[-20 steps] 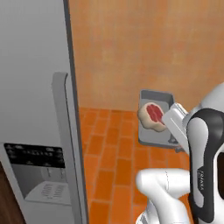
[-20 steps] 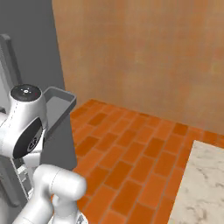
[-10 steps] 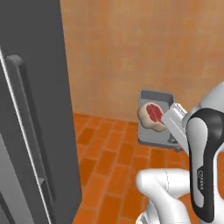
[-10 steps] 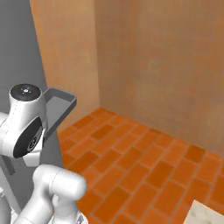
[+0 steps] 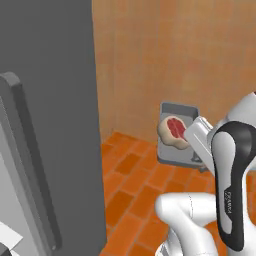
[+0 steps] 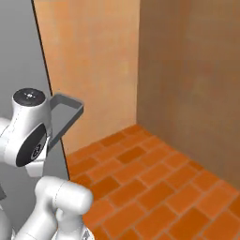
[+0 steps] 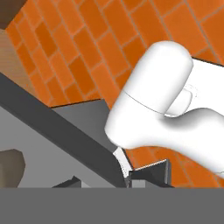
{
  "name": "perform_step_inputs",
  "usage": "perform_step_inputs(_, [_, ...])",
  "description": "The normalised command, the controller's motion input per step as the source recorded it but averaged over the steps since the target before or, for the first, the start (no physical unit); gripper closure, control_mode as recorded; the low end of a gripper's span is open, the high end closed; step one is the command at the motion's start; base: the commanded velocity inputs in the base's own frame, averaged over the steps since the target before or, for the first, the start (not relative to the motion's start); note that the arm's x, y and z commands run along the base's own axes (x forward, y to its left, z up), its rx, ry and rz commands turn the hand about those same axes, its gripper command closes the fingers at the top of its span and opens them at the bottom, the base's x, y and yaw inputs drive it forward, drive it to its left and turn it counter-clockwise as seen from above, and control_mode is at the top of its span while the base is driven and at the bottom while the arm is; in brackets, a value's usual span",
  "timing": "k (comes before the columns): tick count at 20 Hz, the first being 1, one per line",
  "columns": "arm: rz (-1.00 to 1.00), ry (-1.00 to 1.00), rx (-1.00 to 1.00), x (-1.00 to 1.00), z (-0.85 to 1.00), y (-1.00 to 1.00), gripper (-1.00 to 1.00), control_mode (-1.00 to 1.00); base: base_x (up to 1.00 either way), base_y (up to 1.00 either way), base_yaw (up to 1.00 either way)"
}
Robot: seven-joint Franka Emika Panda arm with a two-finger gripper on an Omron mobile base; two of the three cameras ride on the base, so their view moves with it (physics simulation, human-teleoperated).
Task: Take the meat container that has the steak and place it on the second highest rack of the freezer. Then take the vegetable container that has the corn and avocado and place it on the highest rack of the freezer.
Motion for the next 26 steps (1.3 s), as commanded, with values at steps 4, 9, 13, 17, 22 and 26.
perform_step_inputs(4, [0.00, 0.00, 0.00, 0.00, 0.00, 0.00, 1.00, 1.00, -0.14, 0.00, 0.57])
perform_step_inputs(9, [0.00, 0.00, 0.00, 0.00, 0.00, 0.00, 1.00, 1.00, 0.10, 0.05, 0.67])
perform_step_inputs(13, [0.00, 0.00, 0.00, 0.00, 0.00, 0.00, 1.00, 1.00, 0.05, 0.00, 0.74])
perform_step_inputs(17, [0.00, 0.00, 0.00, 0.00, 0.00, 0.00, 1.00, 1.00, 0.15, 0.16, 0.69])
perform_step_inputs(22, [0.00, 0.00, 0.00, 0.00, 0.00, 0.00, 1.00, 1.00, 0.01, 0.40, 0.52])
perform_step_inputs(26, [0.00, 0.00, 0.00, 0.00, 0.00, 0.00, 1.00, 1.00, 0.28, 0.60, 0.24])
